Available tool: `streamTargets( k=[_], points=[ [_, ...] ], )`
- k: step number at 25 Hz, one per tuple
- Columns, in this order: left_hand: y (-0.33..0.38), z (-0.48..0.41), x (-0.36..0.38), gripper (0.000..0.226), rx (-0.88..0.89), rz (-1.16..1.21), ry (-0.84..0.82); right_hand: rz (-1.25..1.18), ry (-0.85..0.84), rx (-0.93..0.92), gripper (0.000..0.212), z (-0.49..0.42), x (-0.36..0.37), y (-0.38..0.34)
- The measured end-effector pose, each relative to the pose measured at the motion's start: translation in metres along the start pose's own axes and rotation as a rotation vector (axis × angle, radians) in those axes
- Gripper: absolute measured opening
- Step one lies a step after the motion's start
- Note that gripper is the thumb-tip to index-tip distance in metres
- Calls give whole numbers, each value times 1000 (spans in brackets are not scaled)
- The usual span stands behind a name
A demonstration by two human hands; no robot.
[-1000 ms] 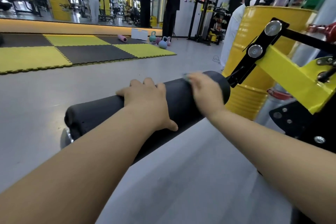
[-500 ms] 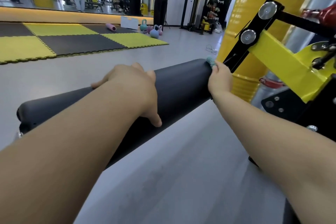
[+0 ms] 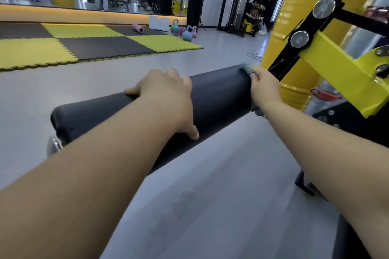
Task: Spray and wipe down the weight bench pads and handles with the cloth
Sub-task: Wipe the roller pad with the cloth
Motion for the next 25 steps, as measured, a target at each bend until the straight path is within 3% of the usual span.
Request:
streamTargets(
  k=[2, 5, 8, 10, 13, 15, 18, 21, 23, 25],
  points=[
    [4, 4, 2, 100, -26, 16, -4, 103, -11, -83, 30, 12, 7, -37],
    [18, 10, 6, 77, -56, -29, 66, -6, -179, -453, 28, 78, 30, -123],
    [19, 24, 2, 67, -22, 10, 183, -37, -261, -696, 32, 126, 31, -147],
    [6, 35, -11, 58, 49, 78, 276, 57, -201, -619, 33, 92, 21, -115],
    [-41, 49, -14, 70, 16, 214, 287, 125, -139, -173, 32, 36, 12, -67],
    [-74, 51, 1, 95, -64, 258, 168, 181, -163, -219, 31, 51, 30, -104],
    [-90, 55, 33, 119, -72, 402, -29, 59, -306, -562, 30, 126, 55, -192],
    [-94, 58, 40, 120, -75, 427, 51, -112, -345, -816, 28, 172, 50, -212],
    [-96, 60, 38, 116, -104, 411, 107, -61, -252, -713, 26, 133, 43, -186],
    [-98, 63, 37, 105, -130, 445, 172, 41, -206, -408, 25, 86, 39, -151]
  ],
)
Point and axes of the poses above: each hand's wrist, its own z-axis away from the middle knuckle, its own x-axis out of the palm, y = z × x, the point moved 10 cm from there along -z, towards the middle knuckle, and after that the axes turned 2 degrees about -z, right-handed, at the moved point
